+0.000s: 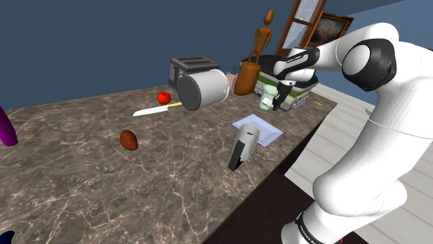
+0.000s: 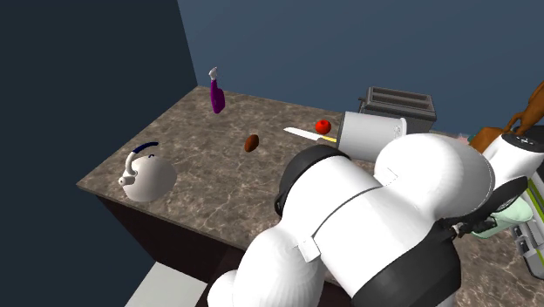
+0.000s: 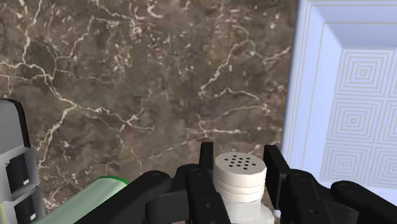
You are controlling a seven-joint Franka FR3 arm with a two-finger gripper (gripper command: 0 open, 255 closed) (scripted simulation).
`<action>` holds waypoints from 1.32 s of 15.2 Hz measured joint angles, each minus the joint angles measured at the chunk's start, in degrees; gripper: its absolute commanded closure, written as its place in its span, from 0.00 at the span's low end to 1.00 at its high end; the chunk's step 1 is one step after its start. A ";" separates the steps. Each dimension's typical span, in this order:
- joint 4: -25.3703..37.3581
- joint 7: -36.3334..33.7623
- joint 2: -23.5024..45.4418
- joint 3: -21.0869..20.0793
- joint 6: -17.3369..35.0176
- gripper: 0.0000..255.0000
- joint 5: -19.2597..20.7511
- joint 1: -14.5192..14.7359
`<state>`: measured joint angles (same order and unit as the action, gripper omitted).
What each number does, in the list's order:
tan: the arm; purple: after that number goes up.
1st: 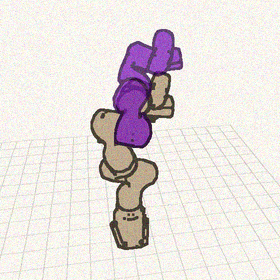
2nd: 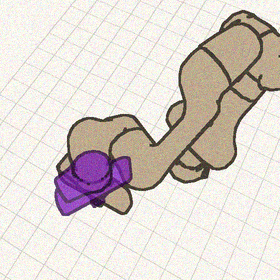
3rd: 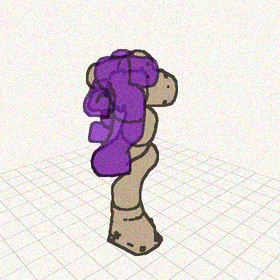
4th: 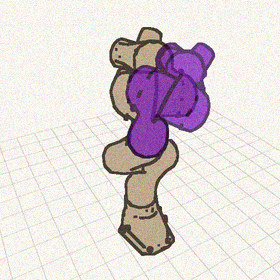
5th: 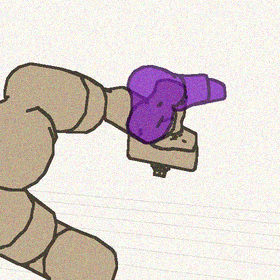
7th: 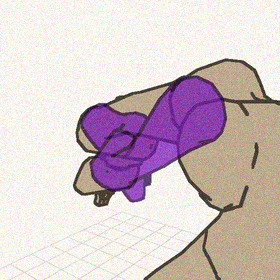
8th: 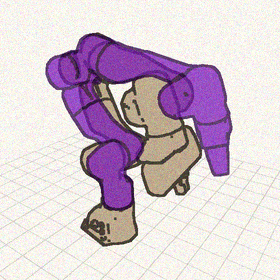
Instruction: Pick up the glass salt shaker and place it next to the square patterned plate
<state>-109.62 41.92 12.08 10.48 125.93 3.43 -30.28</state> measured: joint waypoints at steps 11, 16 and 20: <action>-1.37 -0.08 1.09 -0.04 2.47 0.00 -0.12 -0.06; -1.37 -0.08 1.09 -0.04 2.48 0.00 -0.12 -0.06; 0.39 -0.27 -1.60 -0.04 -1.91 0.00 0.29 0.26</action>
<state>-109.23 41.65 10.48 10.44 124.03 3.72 -30.02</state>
